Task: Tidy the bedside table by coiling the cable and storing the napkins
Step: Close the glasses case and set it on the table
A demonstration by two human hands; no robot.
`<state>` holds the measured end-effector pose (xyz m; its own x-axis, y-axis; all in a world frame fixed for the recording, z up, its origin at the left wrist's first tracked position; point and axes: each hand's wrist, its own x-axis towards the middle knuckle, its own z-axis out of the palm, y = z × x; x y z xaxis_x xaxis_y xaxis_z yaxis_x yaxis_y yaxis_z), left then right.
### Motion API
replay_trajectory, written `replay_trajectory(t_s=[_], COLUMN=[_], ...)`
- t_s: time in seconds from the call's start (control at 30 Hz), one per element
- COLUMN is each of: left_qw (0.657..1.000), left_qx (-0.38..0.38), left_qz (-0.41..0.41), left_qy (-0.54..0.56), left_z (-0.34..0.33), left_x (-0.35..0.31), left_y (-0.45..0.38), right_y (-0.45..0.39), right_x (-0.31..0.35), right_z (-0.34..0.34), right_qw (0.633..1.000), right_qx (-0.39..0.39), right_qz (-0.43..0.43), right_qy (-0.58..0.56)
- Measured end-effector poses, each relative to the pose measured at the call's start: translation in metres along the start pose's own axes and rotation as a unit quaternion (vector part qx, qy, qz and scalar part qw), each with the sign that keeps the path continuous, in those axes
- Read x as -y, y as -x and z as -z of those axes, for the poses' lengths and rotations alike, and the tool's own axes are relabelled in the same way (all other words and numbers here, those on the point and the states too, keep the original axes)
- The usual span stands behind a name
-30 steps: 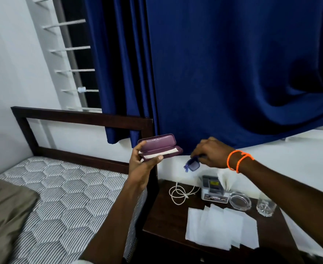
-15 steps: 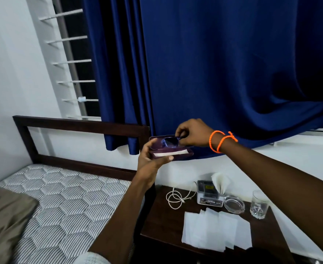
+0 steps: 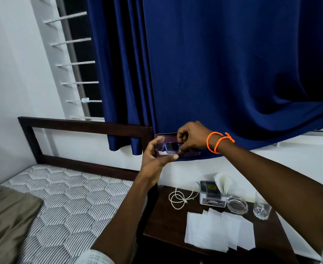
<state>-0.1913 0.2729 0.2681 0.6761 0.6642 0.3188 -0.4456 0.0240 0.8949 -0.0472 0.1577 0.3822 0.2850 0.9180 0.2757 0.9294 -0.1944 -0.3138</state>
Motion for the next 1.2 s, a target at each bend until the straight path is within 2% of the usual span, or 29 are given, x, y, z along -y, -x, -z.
replay_trajectory(t_s=[0.43,0.8,0.93,1.03,1.1,1.17,1.2], left_qw=[1.0,0.999,0.999,0.998,0.998,0.997,0.998], left_qx=[0.006,-0.002,-0.001,-0.005,-0.007,-0.006,-0.007], left_qz=[0.007,0.001,0.008,0.013,0.016,0.018,0.015], left_qy=[0.019,0.041,0.051,0.058,0.064,0.069,0.066], left_z=[-0.007,-0.008,-0.006,-0.005,-0.004,-0.005,-0.005], left_x=[0.006,0.006,0.003,0.002,0.002,0.002,0.002], left_y=[0.003,0.002,0.003,0.002,0.0,0.001,0.001], right_y=[-0.004,0.002,0.002,0.007,0.012,0.015,0.016], right_x=[-0.008,-0.015,-0.024,-0.03,-0.033,-0.034,-0.032], right_z=[-0.002,-0.005,-0.006,-0.02,-0.034,-0.045,-0.05], right_qw=[0.998,0.999,0.998,0.975,0.948,0.921,0.899], right_qx=[0.032,0.036,-0.038,-0.184,-0.249,-0.244,-0.224], right_qz=[0.002,0.009,-0.023,-0.083,-0.15,-0.218,-0.248], right_qy=[0.048,-0.015,-0.049,-0.095,-0.133,-0.21,-0.283])
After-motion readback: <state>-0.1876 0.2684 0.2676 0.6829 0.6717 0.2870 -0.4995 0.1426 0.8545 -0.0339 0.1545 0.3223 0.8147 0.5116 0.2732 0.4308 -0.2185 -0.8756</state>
